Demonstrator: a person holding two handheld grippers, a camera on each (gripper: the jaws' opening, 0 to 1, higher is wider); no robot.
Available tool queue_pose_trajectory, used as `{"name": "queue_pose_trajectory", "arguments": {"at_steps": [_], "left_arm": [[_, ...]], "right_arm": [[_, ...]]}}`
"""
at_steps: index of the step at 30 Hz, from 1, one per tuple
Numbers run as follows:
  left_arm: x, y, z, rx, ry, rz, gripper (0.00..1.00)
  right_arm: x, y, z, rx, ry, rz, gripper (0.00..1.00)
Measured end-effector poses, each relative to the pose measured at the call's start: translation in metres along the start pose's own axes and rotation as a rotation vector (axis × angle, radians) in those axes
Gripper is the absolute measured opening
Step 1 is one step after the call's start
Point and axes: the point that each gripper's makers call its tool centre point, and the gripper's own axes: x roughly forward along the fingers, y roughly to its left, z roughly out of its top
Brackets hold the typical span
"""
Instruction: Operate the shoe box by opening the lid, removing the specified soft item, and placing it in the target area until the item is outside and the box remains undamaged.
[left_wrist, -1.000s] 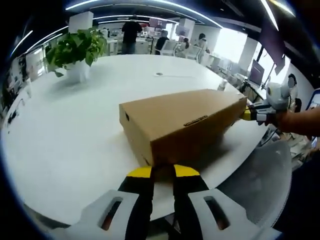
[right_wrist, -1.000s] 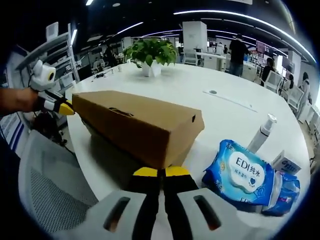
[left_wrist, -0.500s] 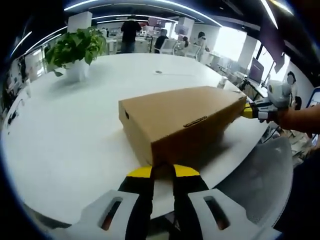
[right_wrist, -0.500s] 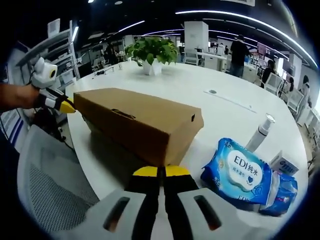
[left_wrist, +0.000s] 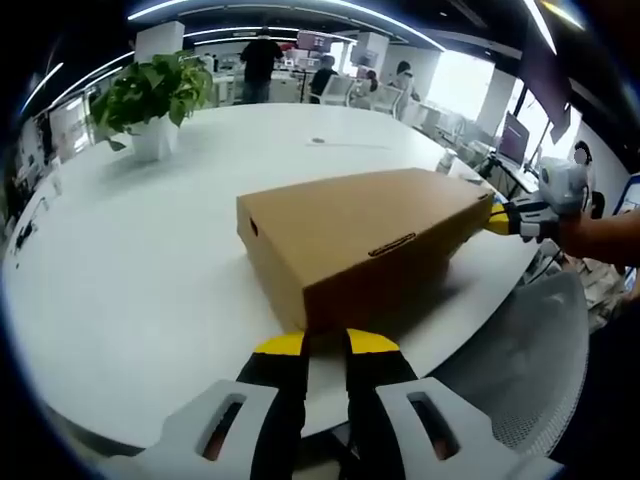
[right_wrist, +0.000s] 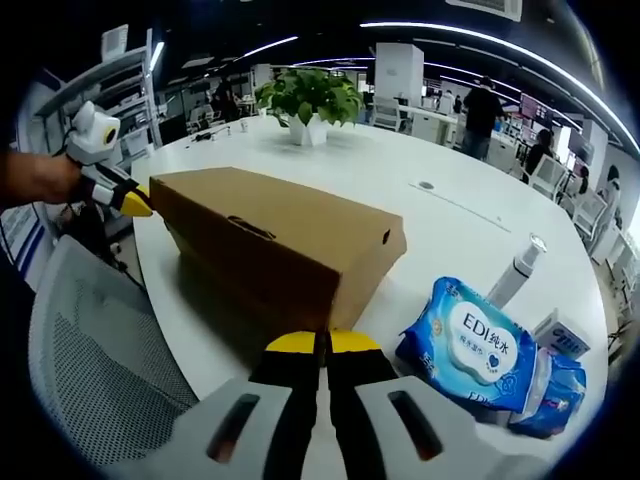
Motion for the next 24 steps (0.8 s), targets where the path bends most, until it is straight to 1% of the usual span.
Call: {"name": "queue_pose_trajectory", "arguments": {"at_steps": [3,7,17,19,20,22,24], "left_arm": [[0.002,0.000,-0.003,-0.003,0.010,-0.001,0.11],[0.005,0.000,-0.006,-0.007,0.017,-0.002,0.11],[0.010,0.000,-0.013,-0.013,0.037,0.001,0.12],[0.011,0.001,-0.015,-0.017,0.040,-0.001,0.12],[0.012,0.001,-0.019,-0.020,0.056,0.001,0.12],[0.010,0.002,-0.020,-0.017,0.053,0.006,0.12],[0.007,0.004,-0.023,-0.019,0.065,0.010,0.12]], "right_arm": [[0.000,0.000,-0.003,-0.013,0.011,-0.005,0.01],[0.002,-0.002,-0.007,0.001,0.017,0.001,0.01],[0.009,0.000,-0.014,-0.005,0.045,0.010,0.01],[0.009,0.000,-0.015,-0.010,0.049,0.010,0.02],[0.009,0.000,-0.016,-0.008,0.052,0.012,0.02],[0.007,-0.001,-0.020,-0.003,0.060,0.014,0.03],[0.003,-0.003,-0.022,-0.002,0.059,0.013,0.03]]}}
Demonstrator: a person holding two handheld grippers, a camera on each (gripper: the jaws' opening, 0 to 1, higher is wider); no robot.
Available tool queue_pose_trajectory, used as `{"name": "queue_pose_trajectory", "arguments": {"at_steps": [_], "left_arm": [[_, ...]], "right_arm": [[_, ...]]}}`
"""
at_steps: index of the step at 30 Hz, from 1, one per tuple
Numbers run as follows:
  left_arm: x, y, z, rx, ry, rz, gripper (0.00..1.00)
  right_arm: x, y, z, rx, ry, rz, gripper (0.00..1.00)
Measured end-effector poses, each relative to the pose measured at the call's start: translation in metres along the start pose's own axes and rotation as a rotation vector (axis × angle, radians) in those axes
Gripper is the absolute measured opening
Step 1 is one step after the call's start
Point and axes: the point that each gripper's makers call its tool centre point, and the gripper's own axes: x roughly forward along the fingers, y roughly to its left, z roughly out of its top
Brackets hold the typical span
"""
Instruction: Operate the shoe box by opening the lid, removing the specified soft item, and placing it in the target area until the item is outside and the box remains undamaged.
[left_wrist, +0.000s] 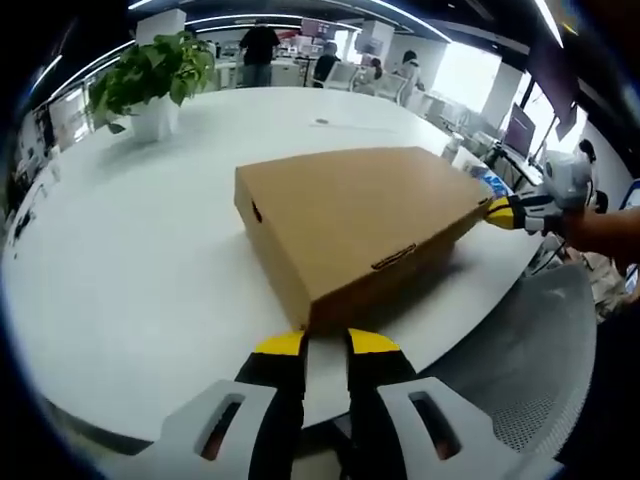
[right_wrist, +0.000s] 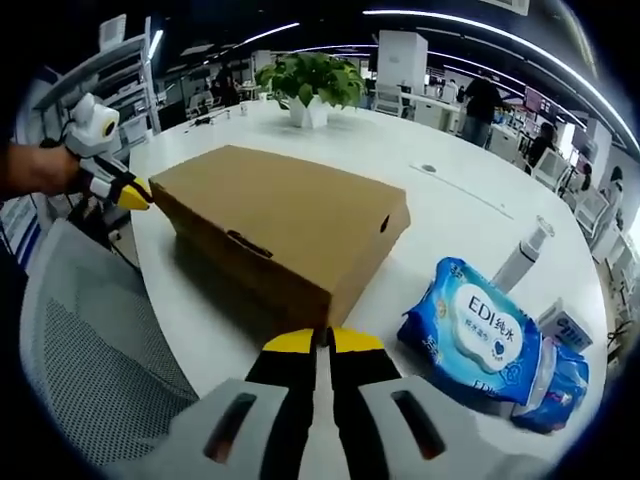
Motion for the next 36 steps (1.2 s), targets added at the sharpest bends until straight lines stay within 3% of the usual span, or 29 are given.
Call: {"name": "queue_pose_trajectory", "arguments": {"at_steps": [5,8,10,13,19,30,36], "left_arm": [[-0.016,0.005,0.011,-0.001,-0.030,0.014,0.12],[-0.029,0.005,0.039,0.005,-0.109,0.026,0.13],[-0.032,0.000,0.058,0.050,-0.156,0.018,0.13],[-0.023,-0.010,0.067,0.103,-0.164,0.007,0.13],[0.002,-0.016,0.052,0.088,-0.101,-0.018,0.13],[0.007,-0.016,0.041,0.096,-0.085,-0.024,0.13],[0.007,-0.015,0.041,0.084,-0.089,-0.032,0.12]], "right_arm": [[-0.016,-0.008,0.010,0.003,-0.029,-0.021,0.03],[-0.026,-0.013,0.031,-0.015,-0.082,-0.039,0.03],[-0.032,-0.014,0.048,-0.018,-0.126,-0.043,0.03],[-0.028,-0.007,0.065,-0.047,-0.160,-0.026,0.02],[-0.005,0.005,0.055,-0.059,-0.124,0.007,0.03],[0.002,0.007,0.032,-0.043,-0.077,0.019,0.03],[0.002,0.007,0.034,-0.040,-0.078,0.026,0.03]]}}
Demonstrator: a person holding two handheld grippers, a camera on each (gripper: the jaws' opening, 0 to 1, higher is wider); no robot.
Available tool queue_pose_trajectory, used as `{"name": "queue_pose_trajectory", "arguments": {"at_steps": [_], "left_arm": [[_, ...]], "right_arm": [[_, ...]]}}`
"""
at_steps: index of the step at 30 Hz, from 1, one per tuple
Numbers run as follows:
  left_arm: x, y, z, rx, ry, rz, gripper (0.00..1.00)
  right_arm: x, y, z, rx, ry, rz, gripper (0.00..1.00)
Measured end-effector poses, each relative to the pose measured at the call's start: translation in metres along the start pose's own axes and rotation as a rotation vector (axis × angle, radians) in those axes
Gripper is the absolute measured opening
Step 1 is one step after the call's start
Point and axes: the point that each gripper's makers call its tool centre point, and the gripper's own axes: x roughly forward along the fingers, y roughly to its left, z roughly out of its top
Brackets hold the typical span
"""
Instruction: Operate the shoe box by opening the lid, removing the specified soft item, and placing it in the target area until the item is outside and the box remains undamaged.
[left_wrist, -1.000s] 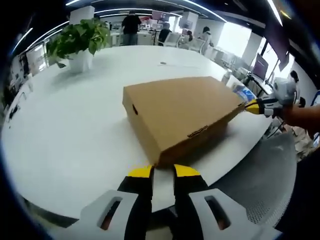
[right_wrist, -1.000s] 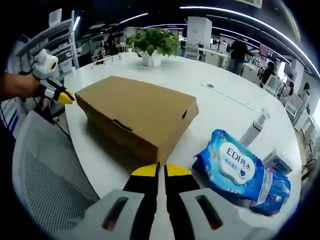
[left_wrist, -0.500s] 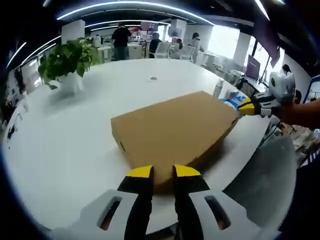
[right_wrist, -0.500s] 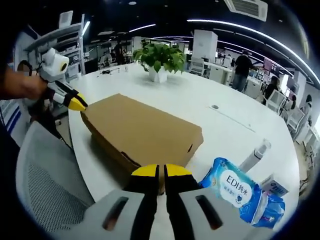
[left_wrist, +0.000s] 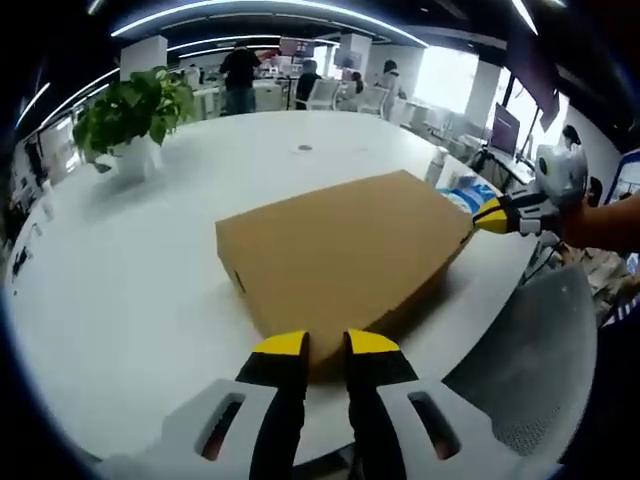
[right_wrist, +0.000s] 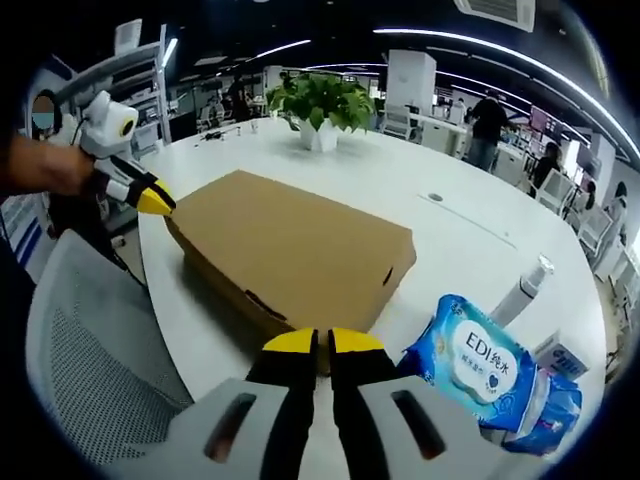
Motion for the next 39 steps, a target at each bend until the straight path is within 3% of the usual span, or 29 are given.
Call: {"name": "queue_pose_trajectory", "arguments": {"at_steps": [2,3,6,8,9,12,13,18,21,30,39], "left_arm": [[-0.008,0.003,0.004,-0.001,-0.011,0.013,0.13],[-0.012,0.006,0.014,0.000,-0.063,0.020,0.13],[-0.024,0.018,0.012,-0.018,-0.065,0.050,0.18],[-0.020,0.029,-0.009,-0.202,-0.017,0.055,0.21],[-0.018,0.034,-0.017,-0.250,0.010,0.067,0.22],[-0.009,0.036,-0.021,-0.351,-0.006,0.043,0.24],[-0.007,0.034,-0.013,-0.404,-0.049,0.024,0.23],[0.002,0.030,-0.006,-0.368,-0.045,0.016,0.21],[0.008,0.024,-0.003,-0.352,-0.031,0.001,0.21],[0.011,0.028,0.004,-0.324,-0.034,0.001,0.21],[0.026,0.037,0.021,-0.296,-0.030,0.003,0.21]], "right_arm": [[-0.004,-0.004,0.004,0.007,-0.005,-0.007,0.05],[-0.008,-0.009,0.015,0.074,-0.055,-0.020,0.06],[-0.015,-0.024,0.023,0.204,-0.102,-0.049,0.16],[-0.015,-0.035,0.016,0.191,-0.079,-0.078,0.17],[-0.012,-0.036,0.011,0.198,-0.066,-0.075,0.18],[-0.004,-0.033,0.000,0.241,-0.033,-0.055,0.19],[-0.002,-0.031,0.000,0.248,-0.039,-0.049,0.19],[0.005,-0.023,0.000,0.298,-0.043,-0.022,0.15],[0.007,-0.018,0.003,0.283,-0.042,-0.010,0.12],[0.007,-0.016,0.002,0.289,-0.035,-0.009,0.13],[0.011,-0.024,0.005,0.299,-0.033,-0.023,0.12]]}}
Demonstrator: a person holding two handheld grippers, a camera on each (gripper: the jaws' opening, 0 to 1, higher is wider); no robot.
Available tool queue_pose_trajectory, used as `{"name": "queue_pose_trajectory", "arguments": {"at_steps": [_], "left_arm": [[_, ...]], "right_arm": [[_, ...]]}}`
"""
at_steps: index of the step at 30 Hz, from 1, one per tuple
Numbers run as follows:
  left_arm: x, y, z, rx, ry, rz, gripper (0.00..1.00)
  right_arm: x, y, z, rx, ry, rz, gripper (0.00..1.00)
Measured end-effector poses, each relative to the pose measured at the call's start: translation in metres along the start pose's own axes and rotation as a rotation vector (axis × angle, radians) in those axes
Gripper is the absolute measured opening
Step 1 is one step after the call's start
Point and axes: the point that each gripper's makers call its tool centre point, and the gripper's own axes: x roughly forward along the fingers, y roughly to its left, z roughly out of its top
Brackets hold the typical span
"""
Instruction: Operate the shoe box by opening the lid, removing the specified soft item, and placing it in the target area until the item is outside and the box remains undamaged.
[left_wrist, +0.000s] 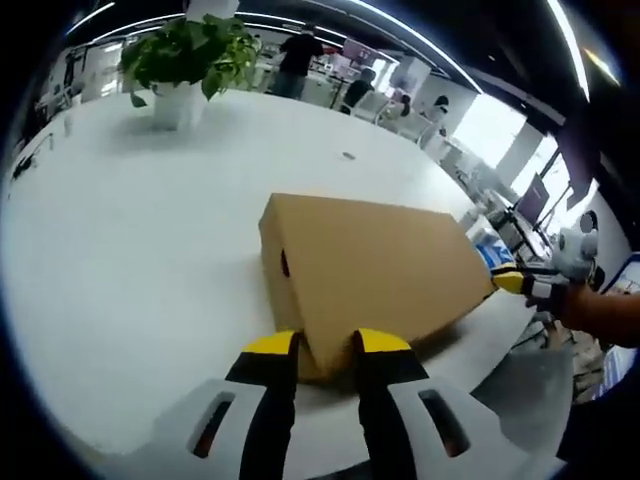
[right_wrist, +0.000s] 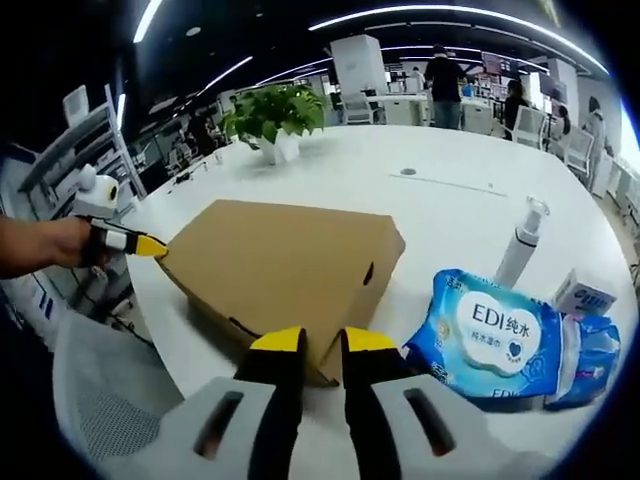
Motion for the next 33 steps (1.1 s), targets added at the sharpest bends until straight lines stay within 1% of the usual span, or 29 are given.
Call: {"name": "queue_pose_trajectory", "arguments": {"at_steps": [2,6,14,25,33], "left_arm": [[0.004,0.001,0.004,0.014,-0.002,0.003,0.21],[0.013,0.003,0.014,0.016,-0.001,0.002,0.21],[0.031,0.001,0.031,0.040,0.007,-0.005,0.21],[0.040,-0.001,0.039,0.039,0.005,-0.016,0.21],[0.041,-0.001,0.041,0.038,-0.002,-0.022,0.22]], "right_arm": [[0.001,-0.001,0.001,0.001,-0.001,-0.003,0.12],[0.003,-0.006,0.004,-0.001,-0.003,-0.009,0.12],[0.011,-0.022,0.013,0.005,-0.011,-0.027,0.12],[0.018,-0.037,0.024,0.015,-0.017,-0.039,0.12],[0.019,-0.038,0.025,0.005,-0.012,-0.035,0.12]]}}
